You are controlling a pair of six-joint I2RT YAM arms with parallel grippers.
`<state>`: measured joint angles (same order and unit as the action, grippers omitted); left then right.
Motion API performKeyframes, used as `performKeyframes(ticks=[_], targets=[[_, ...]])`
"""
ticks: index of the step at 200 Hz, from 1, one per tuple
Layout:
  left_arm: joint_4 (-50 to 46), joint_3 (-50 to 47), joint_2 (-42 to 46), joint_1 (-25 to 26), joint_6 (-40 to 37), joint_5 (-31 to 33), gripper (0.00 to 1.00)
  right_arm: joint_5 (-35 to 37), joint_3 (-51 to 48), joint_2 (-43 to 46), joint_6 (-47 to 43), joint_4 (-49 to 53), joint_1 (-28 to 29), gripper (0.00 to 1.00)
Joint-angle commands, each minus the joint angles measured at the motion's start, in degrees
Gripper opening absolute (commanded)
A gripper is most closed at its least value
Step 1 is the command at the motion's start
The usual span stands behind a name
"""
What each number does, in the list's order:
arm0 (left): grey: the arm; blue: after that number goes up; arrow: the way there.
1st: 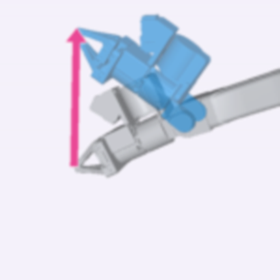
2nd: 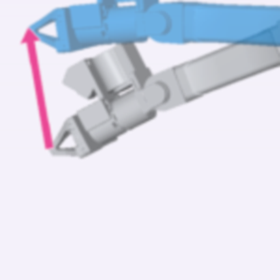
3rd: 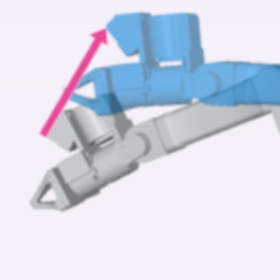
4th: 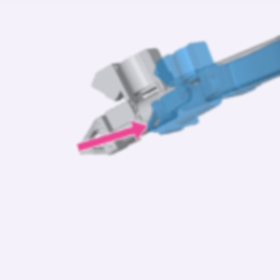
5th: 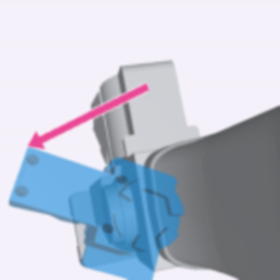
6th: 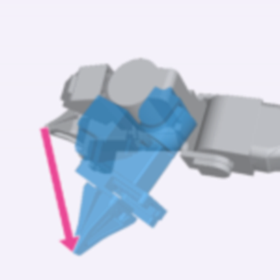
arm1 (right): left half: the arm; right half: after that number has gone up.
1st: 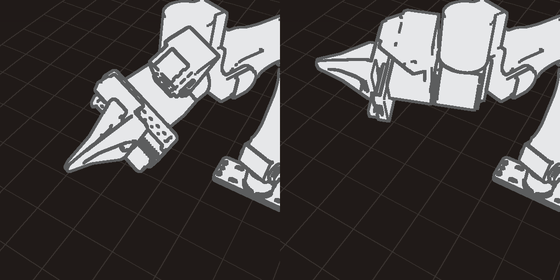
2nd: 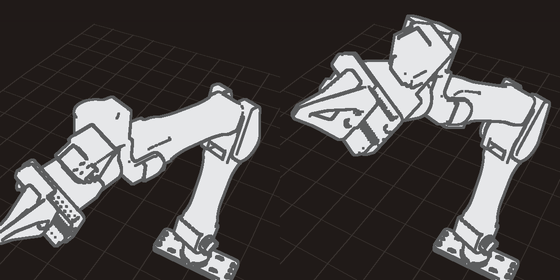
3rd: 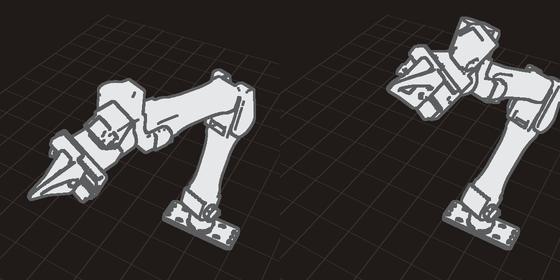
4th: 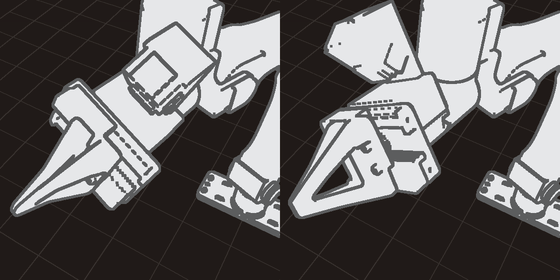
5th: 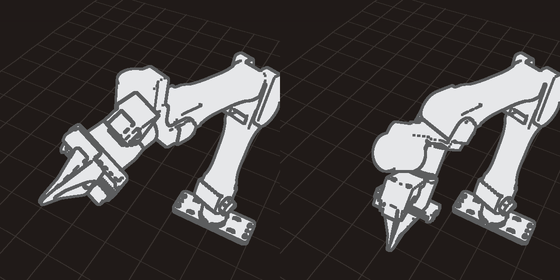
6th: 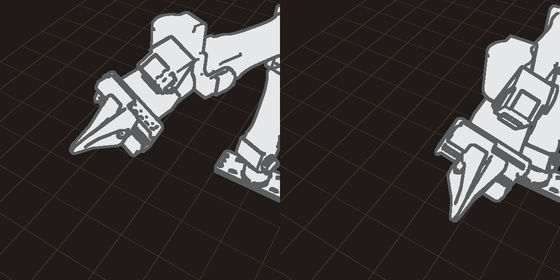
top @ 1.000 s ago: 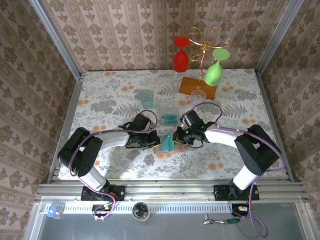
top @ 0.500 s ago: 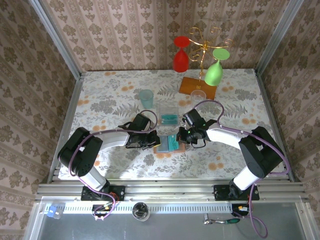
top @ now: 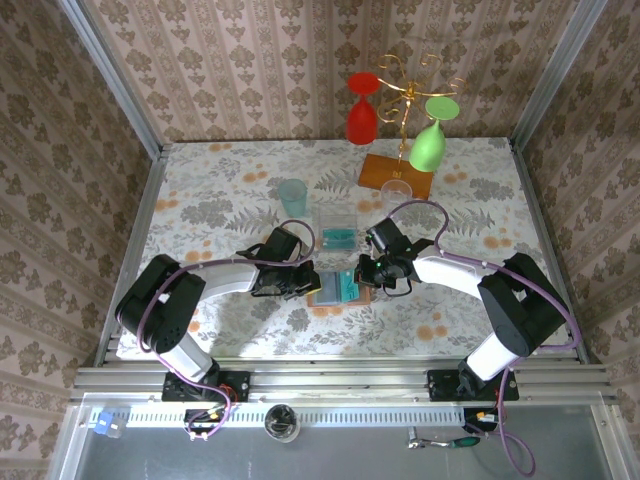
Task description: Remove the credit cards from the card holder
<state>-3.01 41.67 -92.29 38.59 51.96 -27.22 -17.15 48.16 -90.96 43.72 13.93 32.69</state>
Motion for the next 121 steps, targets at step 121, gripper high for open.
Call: performKeyframes(ticks=[121], targets=[[-2.37, 0.46, 0.09, -0.22, -1.25, 0.40, 0.00, -2.03, 1.36, -0.04, 2.88, -0.06, 1.81, 0.11]])
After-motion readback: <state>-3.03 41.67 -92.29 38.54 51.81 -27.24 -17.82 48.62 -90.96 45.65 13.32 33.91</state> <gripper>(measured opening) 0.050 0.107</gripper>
